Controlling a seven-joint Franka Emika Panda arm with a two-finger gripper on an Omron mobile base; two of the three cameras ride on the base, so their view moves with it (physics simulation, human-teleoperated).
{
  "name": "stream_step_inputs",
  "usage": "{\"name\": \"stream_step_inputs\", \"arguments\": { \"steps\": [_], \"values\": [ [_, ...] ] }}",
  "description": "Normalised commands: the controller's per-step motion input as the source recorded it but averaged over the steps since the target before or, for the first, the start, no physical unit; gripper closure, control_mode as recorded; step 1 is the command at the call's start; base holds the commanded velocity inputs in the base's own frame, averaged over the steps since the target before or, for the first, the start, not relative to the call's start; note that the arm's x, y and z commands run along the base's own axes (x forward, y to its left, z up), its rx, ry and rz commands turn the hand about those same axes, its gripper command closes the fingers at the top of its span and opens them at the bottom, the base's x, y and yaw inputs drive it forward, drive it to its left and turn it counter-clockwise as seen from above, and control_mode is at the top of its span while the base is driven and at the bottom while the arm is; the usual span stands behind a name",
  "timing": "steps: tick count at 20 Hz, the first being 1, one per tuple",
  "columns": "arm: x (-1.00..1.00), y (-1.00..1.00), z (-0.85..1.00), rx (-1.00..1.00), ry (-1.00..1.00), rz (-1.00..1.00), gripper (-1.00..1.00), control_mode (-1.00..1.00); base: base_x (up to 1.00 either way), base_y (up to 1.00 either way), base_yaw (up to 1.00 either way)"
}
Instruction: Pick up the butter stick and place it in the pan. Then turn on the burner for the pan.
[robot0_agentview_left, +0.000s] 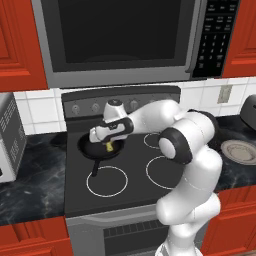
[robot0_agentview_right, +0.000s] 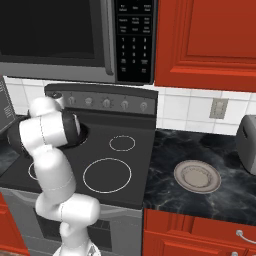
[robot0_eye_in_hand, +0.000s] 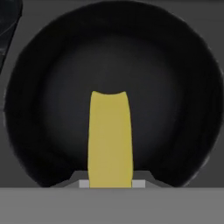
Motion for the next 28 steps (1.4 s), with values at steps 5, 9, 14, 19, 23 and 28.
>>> {"name": "stream_step_inputs", "arguments": {
  "steps": [5,9,14,19,23,28],
  "values": [
    [0.37,0.06,-0.23,0.00,0.00,0.00,1.00,-1.00,0.00,0.00,0.00],
    [0.21,0.00,-0.23,0.00,0.00,0.00,1.00,-1.00,0.00,0.00,0.00],
    [0.04,0.01,-0.20,0.00,0.00,0.00,1.00,-1.00,0.00,0.00,0.00],
    [0.00,0.00,-0.02,0.00,0.00,0.00,-1.00,-1.00,0.00,0.00,0.00],
    [0.00,0.00,0.00,0.00,0.00,0.00,-1.00,-1.00,0.00,0.00,0.00],
    [0.00,0.00,0.00,0.00,0.00,0.00,-1.00,-1.00,0.00,0.00,0.00]
  ]
}}
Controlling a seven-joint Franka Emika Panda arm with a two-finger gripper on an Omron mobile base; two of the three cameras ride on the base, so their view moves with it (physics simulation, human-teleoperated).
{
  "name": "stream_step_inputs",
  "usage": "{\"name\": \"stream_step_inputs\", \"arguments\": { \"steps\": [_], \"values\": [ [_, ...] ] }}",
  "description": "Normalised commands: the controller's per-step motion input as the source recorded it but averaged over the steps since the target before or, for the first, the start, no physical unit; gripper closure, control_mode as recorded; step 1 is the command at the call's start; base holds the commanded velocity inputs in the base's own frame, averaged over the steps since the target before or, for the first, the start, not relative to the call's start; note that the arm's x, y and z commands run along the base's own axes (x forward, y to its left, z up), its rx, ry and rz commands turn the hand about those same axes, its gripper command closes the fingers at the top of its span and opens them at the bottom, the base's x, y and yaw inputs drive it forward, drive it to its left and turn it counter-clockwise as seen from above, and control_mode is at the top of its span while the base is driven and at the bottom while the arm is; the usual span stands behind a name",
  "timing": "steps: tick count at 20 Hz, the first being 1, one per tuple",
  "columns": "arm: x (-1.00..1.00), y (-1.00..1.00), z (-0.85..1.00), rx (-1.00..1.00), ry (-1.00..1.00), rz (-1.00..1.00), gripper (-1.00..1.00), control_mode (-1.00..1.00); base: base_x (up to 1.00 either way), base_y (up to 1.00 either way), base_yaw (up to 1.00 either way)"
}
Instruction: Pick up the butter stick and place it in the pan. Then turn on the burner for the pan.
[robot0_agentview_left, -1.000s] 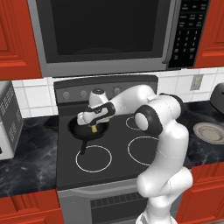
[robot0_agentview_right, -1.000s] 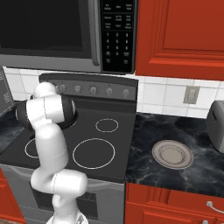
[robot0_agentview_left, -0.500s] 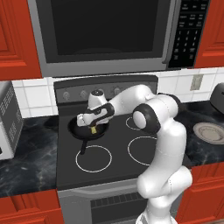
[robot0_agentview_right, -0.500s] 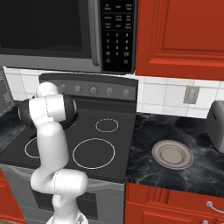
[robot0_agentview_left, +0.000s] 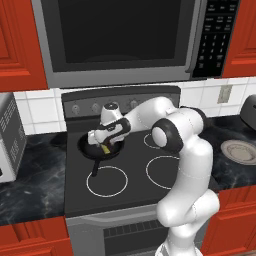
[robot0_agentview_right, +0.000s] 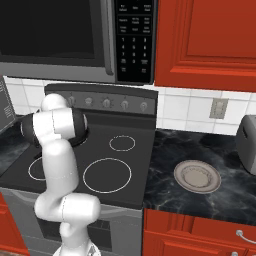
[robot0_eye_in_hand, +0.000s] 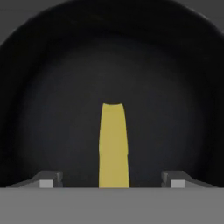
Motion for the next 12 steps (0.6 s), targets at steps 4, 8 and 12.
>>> {"name": "stream_step_inputs", "arguments": {
  "steps": [4,8,12],
  "values": [
    [-0.01,0.00,0.03,0.00,-0.06,0.00,-1.00,-1.00,0.00,0.00,0.00],
    [-0.11,0.00,0.27,0.00,-0.27,0.00,-1.00,-1.00,0.00,0.00,0.00],
    [-0.08,0.00,0.40,0.00,-0.32,0.00,-1.00,-1.00,0.00,0.00,0.00]
  ]
}}
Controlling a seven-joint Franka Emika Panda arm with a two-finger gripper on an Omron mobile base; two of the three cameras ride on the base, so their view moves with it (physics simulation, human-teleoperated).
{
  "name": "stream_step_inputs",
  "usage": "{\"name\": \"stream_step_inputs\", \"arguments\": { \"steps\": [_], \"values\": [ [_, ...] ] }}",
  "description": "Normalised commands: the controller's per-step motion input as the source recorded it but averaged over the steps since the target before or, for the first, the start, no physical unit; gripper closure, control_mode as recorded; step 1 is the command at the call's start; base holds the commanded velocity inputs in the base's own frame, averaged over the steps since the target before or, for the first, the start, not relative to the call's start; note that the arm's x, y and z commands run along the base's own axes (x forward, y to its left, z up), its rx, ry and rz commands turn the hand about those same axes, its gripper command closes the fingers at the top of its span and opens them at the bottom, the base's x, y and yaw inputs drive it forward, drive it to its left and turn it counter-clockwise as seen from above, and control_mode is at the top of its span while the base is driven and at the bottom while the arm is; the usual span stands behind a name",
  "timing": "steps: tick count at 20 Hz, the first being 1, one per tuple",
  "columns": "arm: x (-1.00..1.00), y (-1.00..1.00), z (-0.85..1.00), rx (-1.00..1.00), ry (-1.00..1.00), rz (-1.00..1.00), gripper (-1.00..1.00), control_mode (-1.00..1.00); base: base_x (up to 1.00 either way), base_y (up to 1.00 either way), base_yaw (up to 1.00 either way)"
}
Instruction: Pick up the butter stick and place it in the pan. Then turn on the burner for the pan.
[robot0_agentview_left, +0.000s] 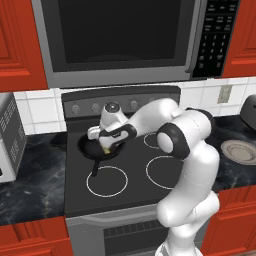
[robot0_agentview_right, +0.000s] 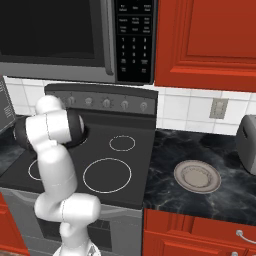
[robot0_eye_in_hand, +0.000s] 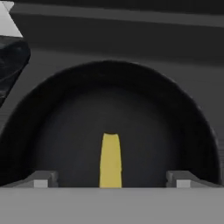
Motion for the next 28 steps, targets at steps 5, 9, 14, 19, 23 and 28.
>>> {"name": "stream_step_inputs", "arguments": {
  "steps": [5,9,14,19,23,28],
  "values": [
    [0.00,0.00,0.47,0.01,-0.28,0.00,-1.00,-1.00,0.00,0.00,0.00],
    [0.00,0.01,0.44,0.03,-0.27,0.01,-1.00,-1.00,0.00,0.00,0.00],
    [0.00,0.00,0.31,0.07,-0.23,0.01,-1.00,-1.00,0.00,0.00,0.00],
    [0.00,0.00,0.21,0.13,-0.19,0.00,-1.00,-1.00,0.00,0.00,0.00],
    [0.00,0.00,0.10,0.13,-0.20,0.00,-1.00,-1.00,0.00,0.00,0.00],
    [0.00,0.07,0.03,0.02,-0.20,0.00,-1.00,-1.00,0.00,0.00,0.00]
  ]
}}
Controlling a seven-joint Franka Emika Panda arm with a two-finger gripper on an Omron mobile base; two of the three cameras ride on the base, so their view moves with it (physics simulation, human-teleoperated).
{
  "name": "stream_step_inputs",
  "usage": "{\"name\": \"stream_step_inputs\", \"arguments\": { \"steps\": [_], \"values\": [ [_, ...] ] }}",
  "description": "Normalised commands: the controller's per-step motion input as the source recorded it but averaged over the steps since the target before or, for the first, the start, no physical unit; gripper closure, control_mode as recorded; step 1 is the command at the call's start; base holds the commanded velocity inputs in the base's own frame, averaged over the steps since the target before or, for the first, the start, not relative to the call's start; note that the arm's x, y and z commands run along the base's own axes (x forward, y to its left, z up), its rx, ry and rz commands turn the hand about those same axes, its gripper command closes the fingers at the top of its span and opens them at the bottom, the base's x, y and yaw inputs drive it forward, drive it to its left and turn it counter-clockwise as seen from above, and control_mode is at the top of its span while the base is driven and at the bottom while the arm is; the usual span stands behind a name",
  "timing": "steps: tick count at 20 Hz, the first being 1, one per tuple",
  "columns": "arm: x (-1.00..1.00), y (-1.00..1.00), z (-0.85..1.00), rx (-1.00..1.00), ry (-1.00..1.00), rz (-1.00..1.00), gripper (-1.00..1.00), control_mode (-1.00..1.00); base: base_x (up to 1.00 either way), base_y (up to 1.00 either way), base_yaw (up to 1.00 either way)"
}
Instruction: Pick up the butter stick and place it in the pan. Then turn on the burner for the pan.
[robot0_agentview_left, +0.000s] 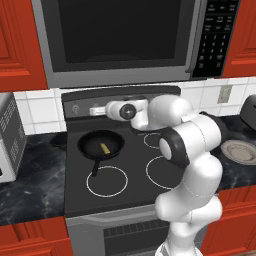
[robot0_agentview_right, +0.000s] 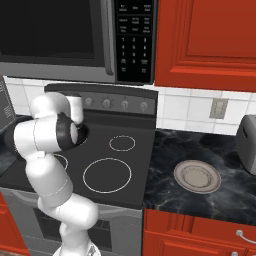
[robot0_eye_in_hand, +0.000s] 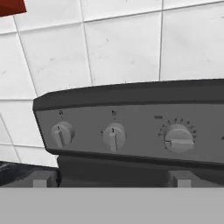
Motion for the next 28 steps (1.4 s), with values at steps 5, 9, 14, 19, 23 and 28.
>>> {"name": "stream_step_inputs", "arguments": {
  "steps": [5,9,14,19,23,28],
  "values": [
    [0.00,0.19,0.00,0.00,-0.12,0.00,-1.00,-1.00,0.00,0.00,0.00],
    [0.00,0.05,0.00,0.00,-0.08,0.00,-1.00,-1.00,0.00,0.00,0.00],
    [0.00,0.01,0.00,0.00,-0.01,0.00,-1.00,-1.00,0.00,0.00,0.00],
    [-0.05,0.00,0.00,0.00,-0.03,0.00,-1.00,-1.00,0.00,0.00,0.00],
    [-0.02,0.00,0.00,0.00,-0.04,0.00,-1.00,-1.00,0.00,0.00,0.00],
    [0.00,0.00,0.00,0.00,-0.02,0.00,-1.00,-1.00,0.00,0.00,0.00]
  ]
}}
